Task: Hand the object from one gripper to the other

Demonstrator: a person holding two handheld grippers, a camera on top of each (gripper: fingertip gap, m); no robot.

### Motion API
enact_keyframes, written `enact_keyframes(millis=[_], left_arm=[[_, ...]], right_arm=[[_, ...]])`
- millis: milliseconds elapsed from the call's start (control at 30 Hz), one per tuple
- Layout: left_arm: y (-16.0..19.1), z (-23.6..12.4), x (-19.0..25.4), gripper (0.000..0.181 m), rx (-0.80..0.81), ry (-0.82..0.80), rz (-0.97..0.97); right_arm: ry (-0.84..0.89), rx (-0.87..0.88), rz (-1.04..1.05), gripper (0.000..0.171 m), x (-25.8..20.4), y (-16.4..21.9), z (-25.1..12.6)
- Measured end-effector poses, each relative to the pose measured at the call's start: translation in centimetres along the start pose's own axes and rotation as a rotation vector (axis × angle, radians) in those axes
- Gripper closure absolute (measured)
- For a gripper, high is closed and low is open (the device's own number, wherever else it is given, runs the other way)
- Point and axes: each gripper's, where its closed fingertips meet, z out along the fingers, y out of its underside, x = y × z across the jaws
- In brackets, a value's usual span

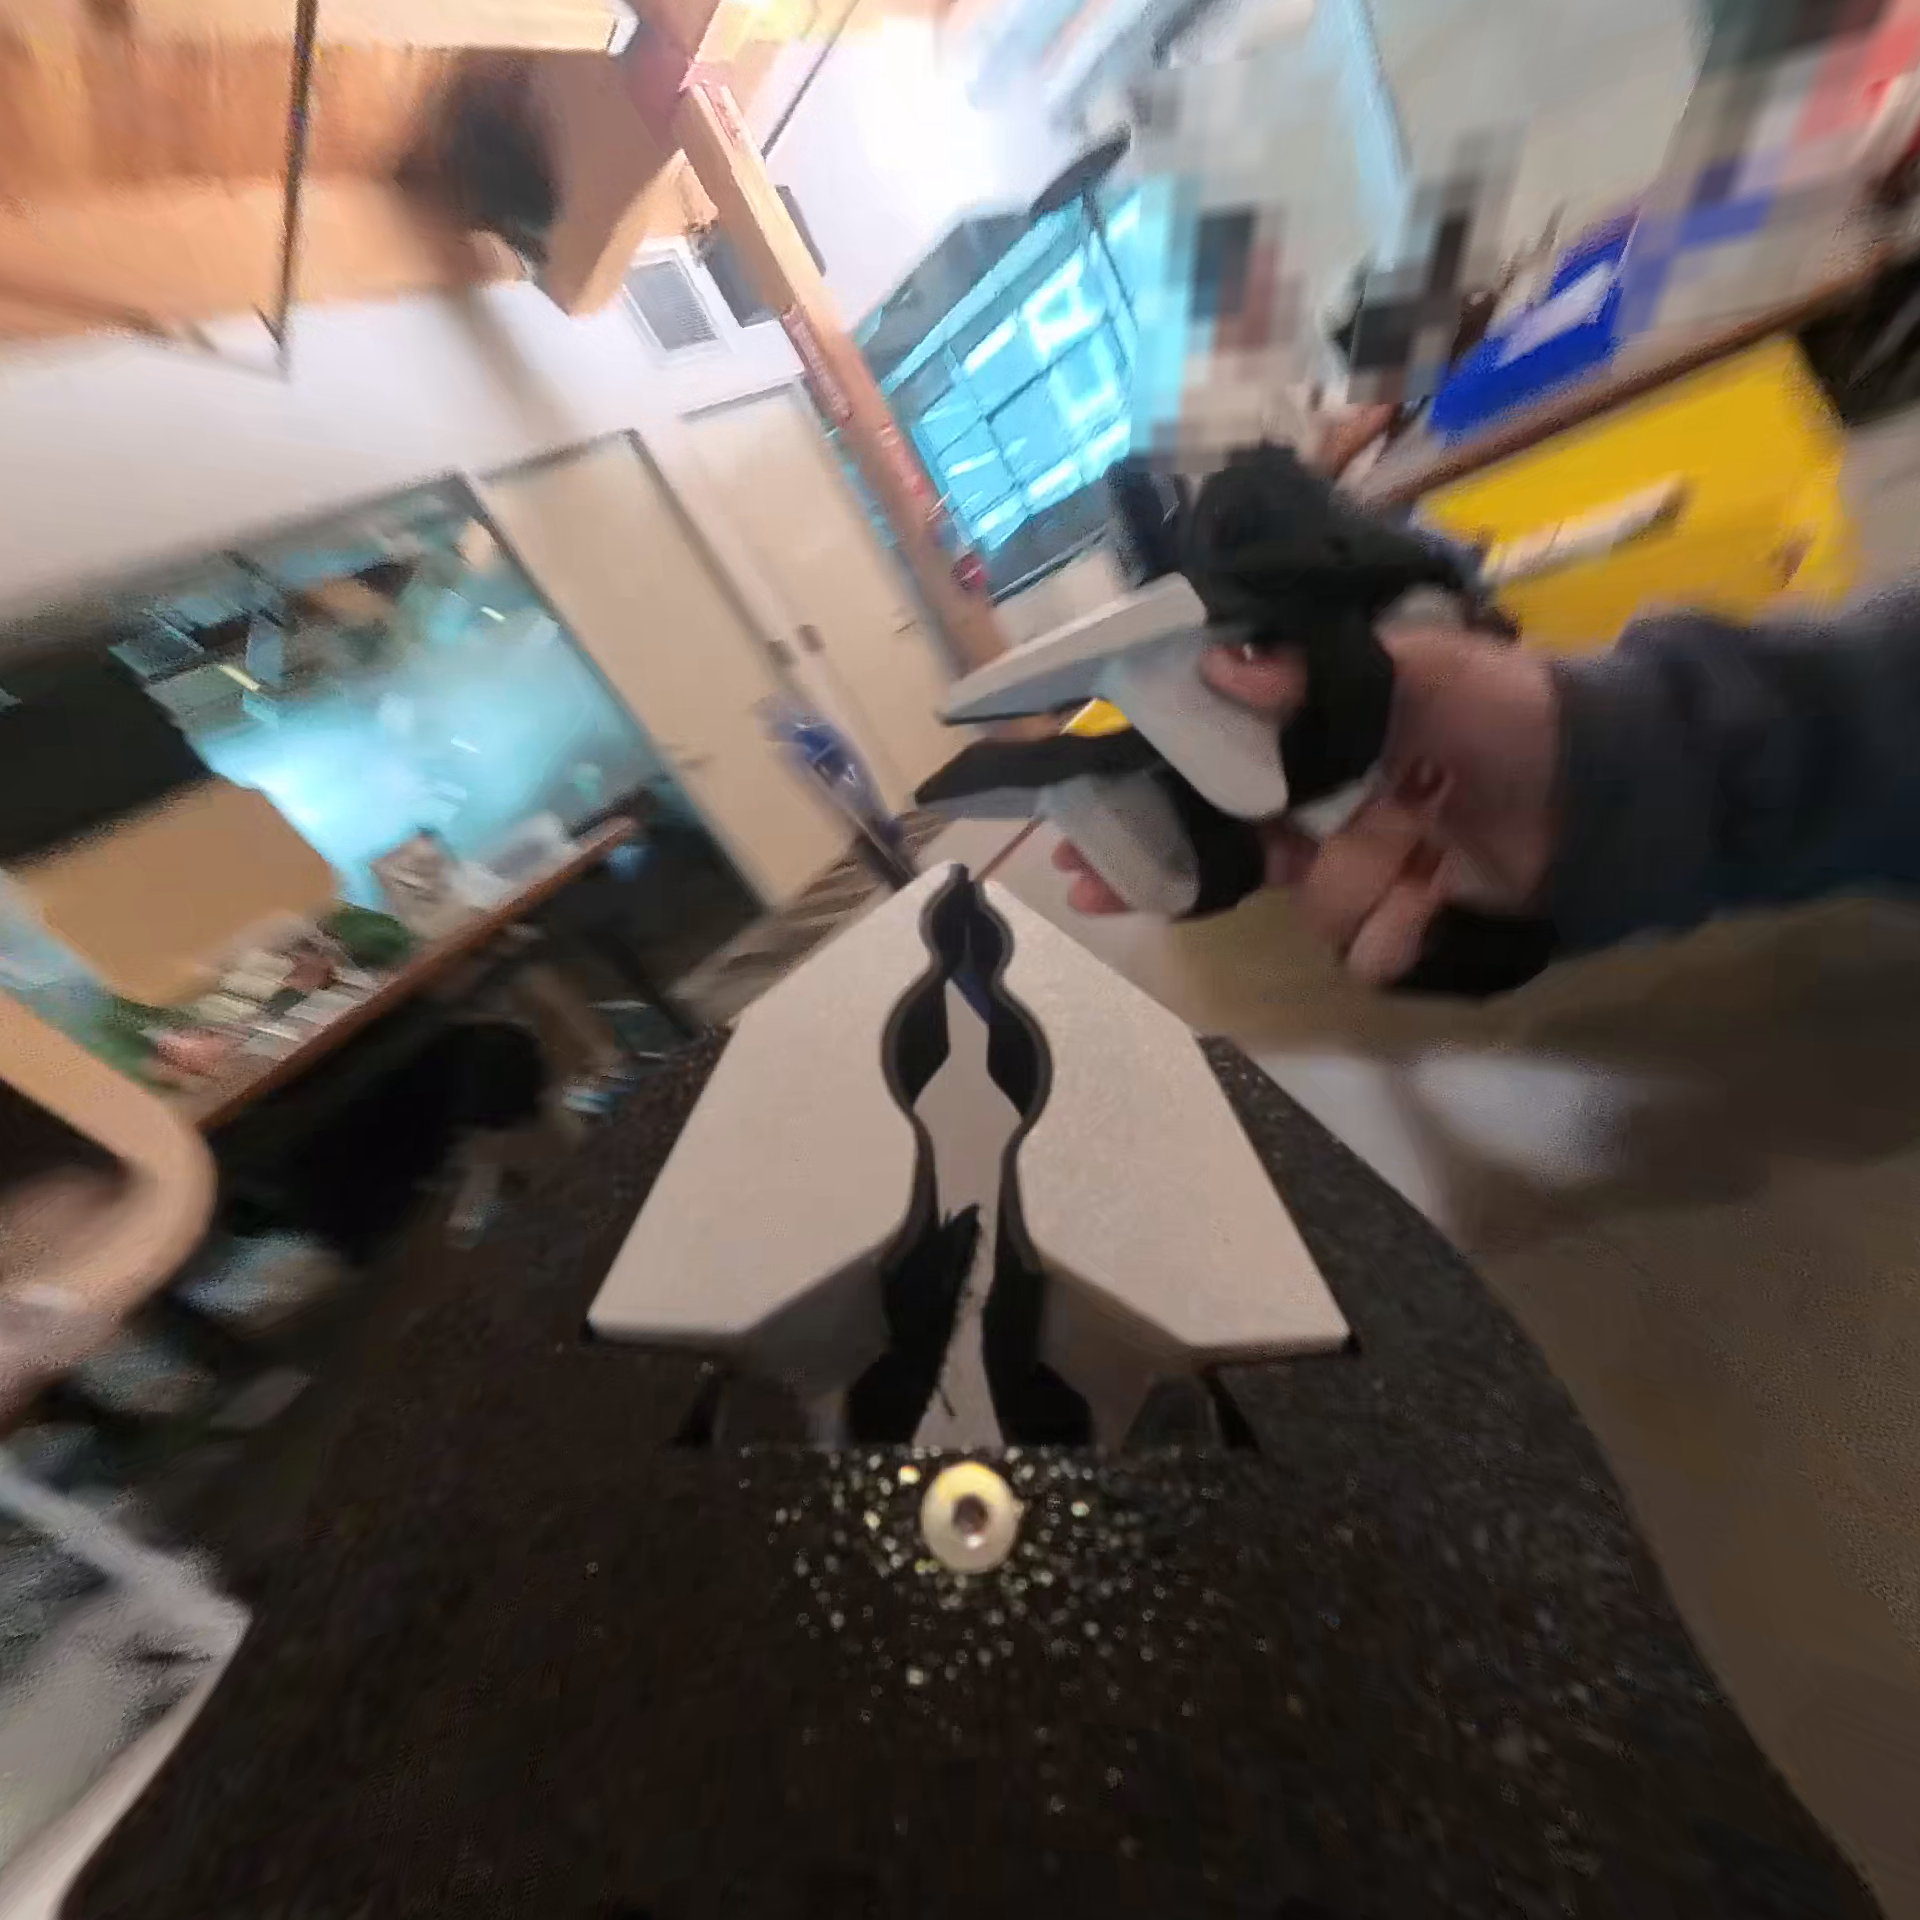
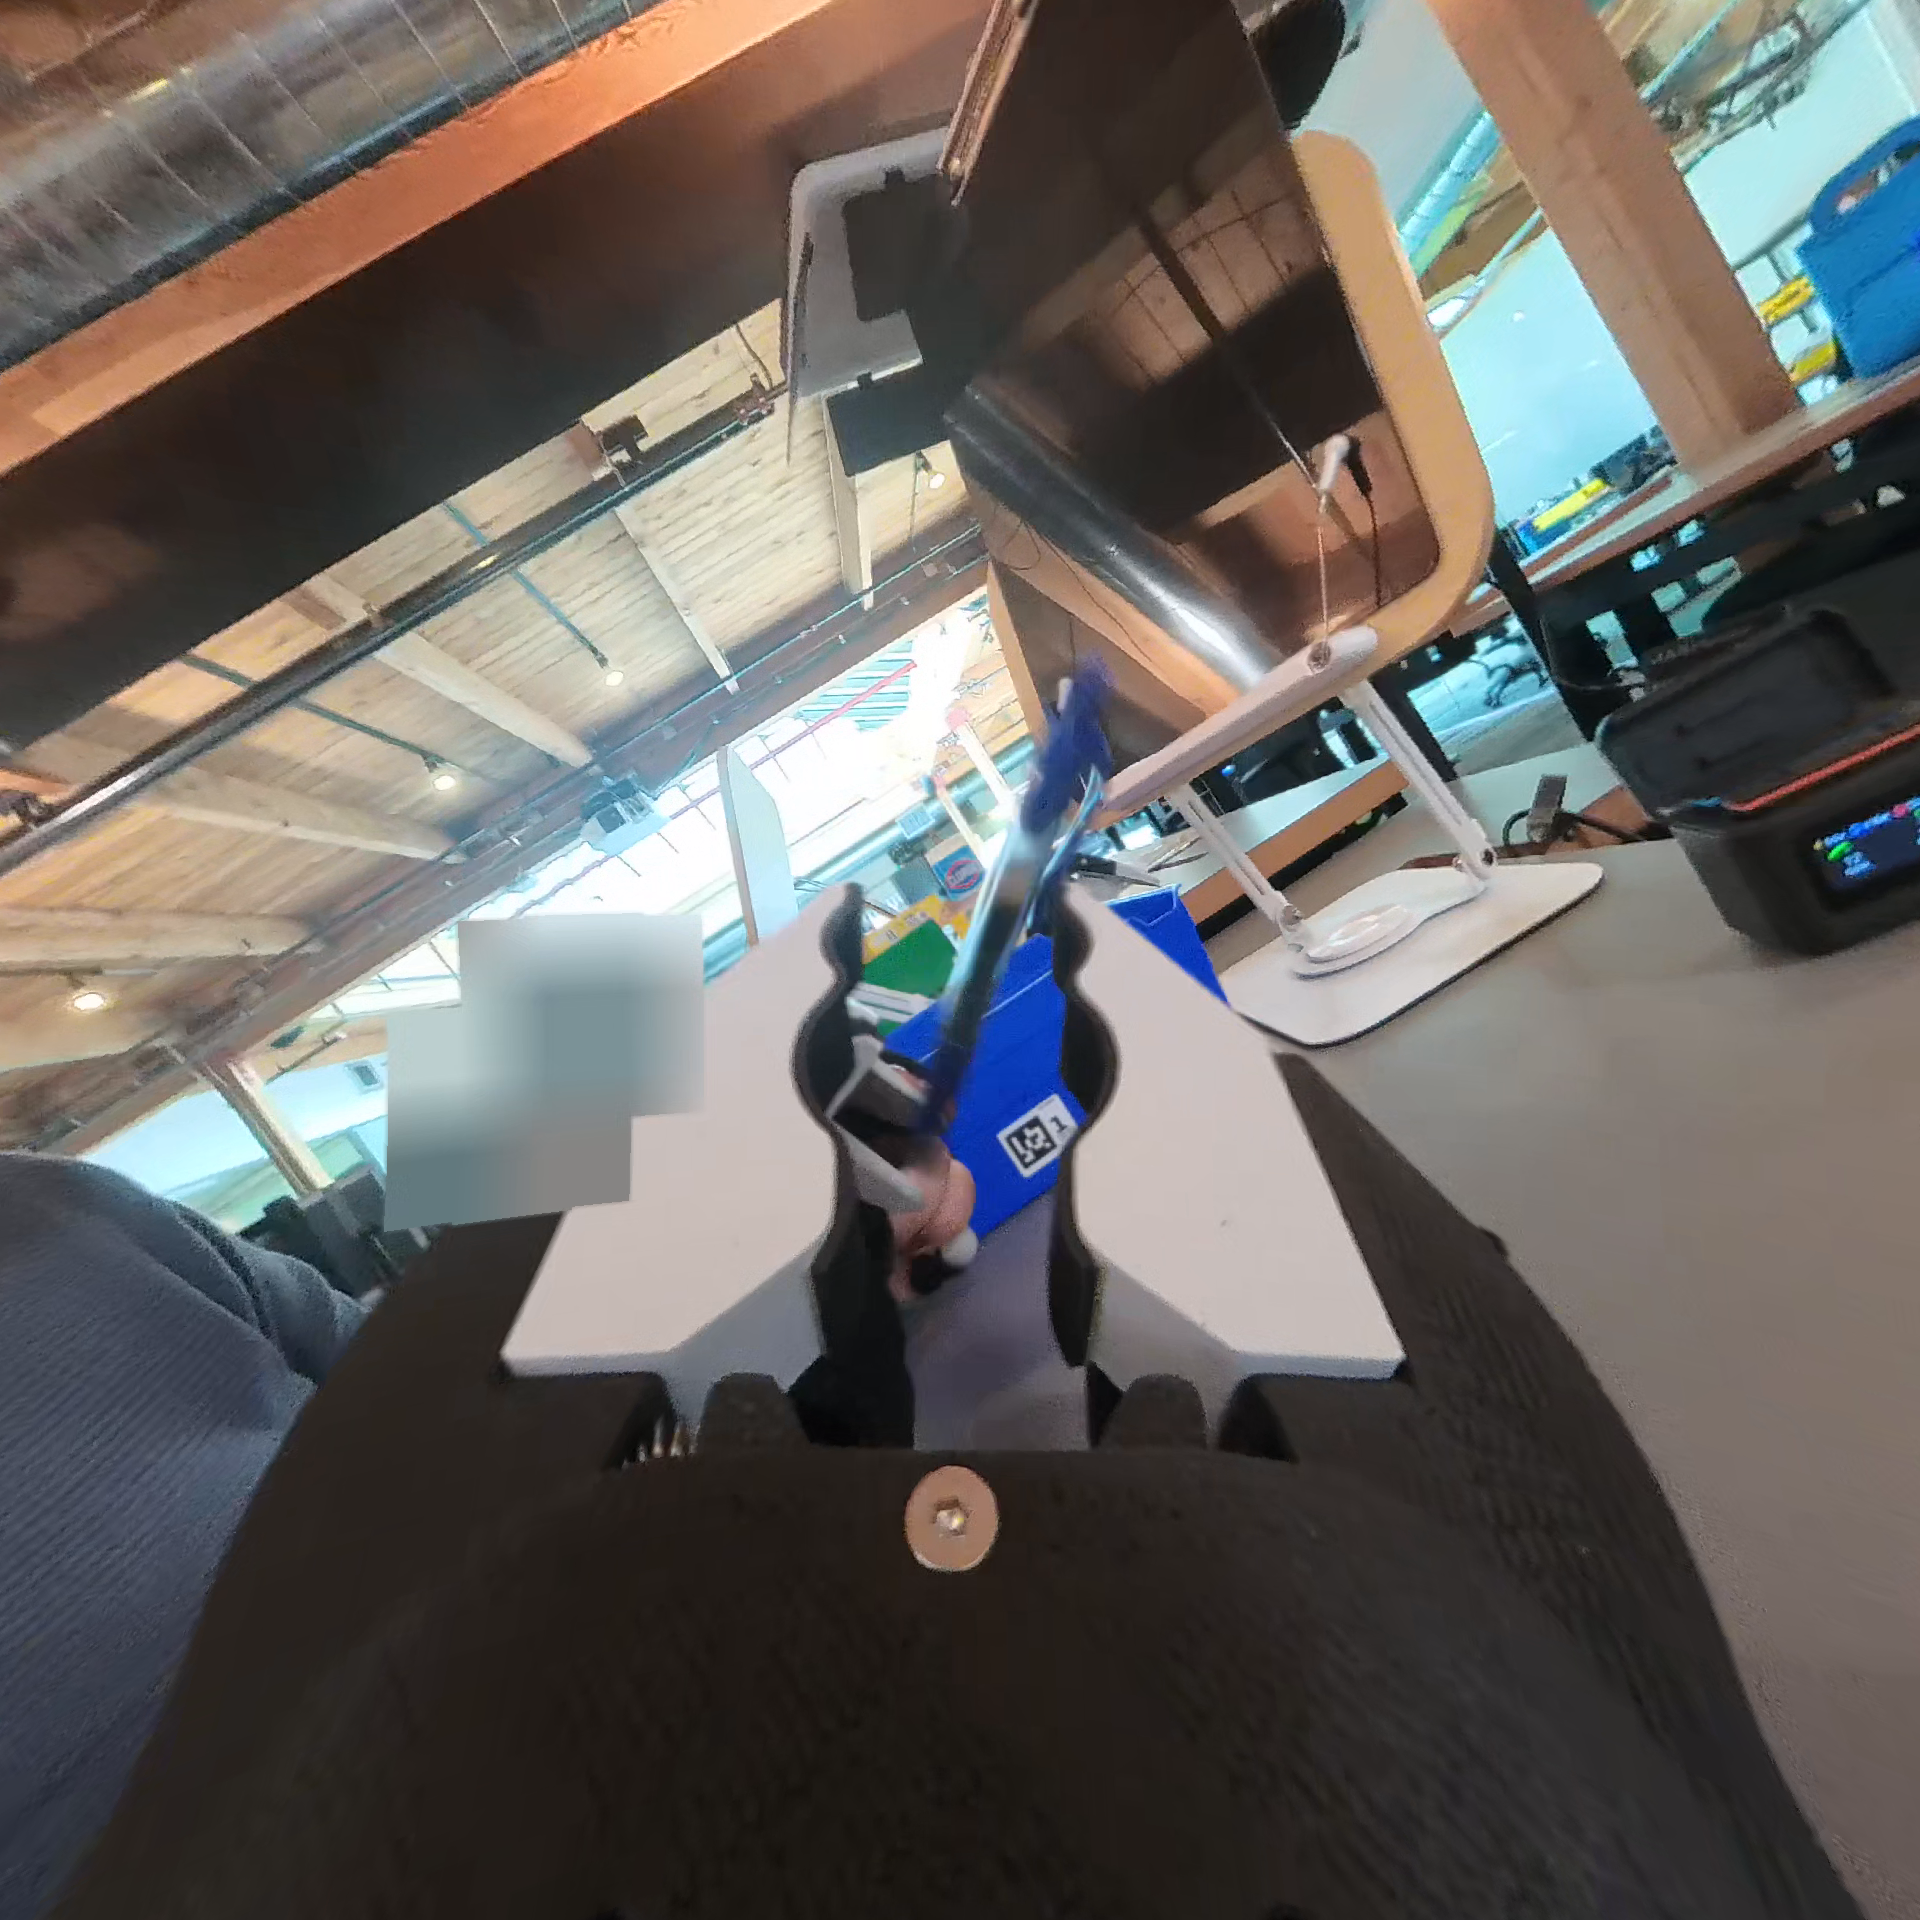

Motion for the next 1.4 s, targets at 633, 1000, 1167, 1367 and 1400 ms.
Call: enact_keyframes(millis=[633,1000,1167,1367,1400], left_arm=[[3.9,-0.5,-4.5,0.181,-0.112,-0.189,-0.243],[6.0,0.1,-2.7,0.136,-0.156,0.058,-0.63],[7.9,-0.1,-0.5,0.105,-0.312,0.142,-0.266],[10.3,-0.4,-0.3,0.147,-0.477,0.028,0.463],[10.3,-0.3,-0.7,0.165,-0.487,0.0,0.523]], right_arm=[[0.375,-0.819,-0.662,0.137,7.4,8.3,-4.1],[0.454,-1.109,-0.704,0.158,10.0,11.2,-7.1],[0.363,-0.962,-0.625,0.162,7.9,10.4,-5.1],[0.204,-0.83,-0.487,0.162,4.5,9.1,-4.0],[0.194,-0.815,-0.492,0.162,4.3,8.9,-3.9]])
